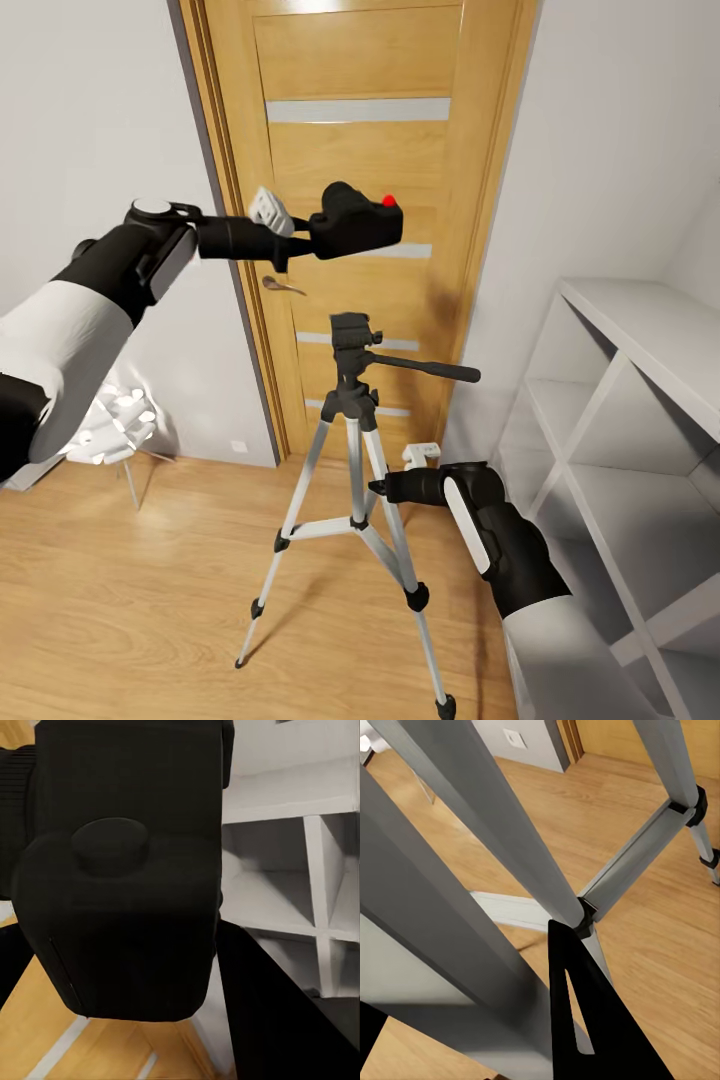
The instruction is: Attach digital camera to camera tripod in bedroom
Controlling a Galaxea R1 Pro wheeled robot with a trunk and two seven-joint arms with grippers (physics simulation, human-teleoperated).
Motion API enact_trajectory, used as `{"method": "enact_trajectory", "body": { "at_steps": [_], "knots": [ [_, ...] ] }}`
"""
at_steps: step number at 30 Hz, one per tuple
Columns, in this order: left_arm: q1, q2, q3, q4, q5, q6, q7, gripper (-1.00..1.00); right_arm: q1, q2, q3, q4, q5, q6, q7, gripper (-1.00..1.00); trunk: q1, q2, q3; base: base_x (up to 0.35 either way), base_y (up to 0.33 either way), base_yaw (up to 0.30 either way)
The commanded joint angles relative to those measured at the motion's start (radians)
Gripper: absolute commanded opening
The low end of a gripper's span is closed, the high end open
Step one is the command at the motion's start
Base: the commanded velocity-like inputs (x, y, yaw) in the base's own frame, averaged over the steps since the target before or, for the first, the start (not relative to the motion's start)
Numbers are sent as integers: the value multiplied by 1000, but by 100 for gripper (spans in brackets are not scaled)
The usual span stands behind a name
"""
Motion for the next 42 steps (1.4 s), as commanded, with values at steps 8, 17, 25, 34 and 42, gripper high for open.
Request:
{"method": "enact_trajectory", "body": {
  "at_steps": [8,17,25,34,42],
  "knots": [
    [-1,0,-18,-3,-4,-52,-48,-100,-1,1,0,7,-7,5,-4,-100,1,-2,-2,0,0,0],
    [-1,4,-19,10,6,-89,-203,-100,-1,2,0,7,-7,1,-5,-100,1,-2,-2,0,0,0],
    [-1,5,-18,58,8,-85,-244,-100,-1,1,0,7,-2,-4,-9,-100,1,-2,-2,0,0,0],
    [0,22,-17,88,23,30,-294,-100,-1,3,0,8,20,-4,-10,-100,1,-2,-2,0,0,0],
    [29,51,-15,66,174,49,-313,-100,-1,1,0,8,22,-4,-10,-100,1,-2,-2,0,0,0]
  ]
}}
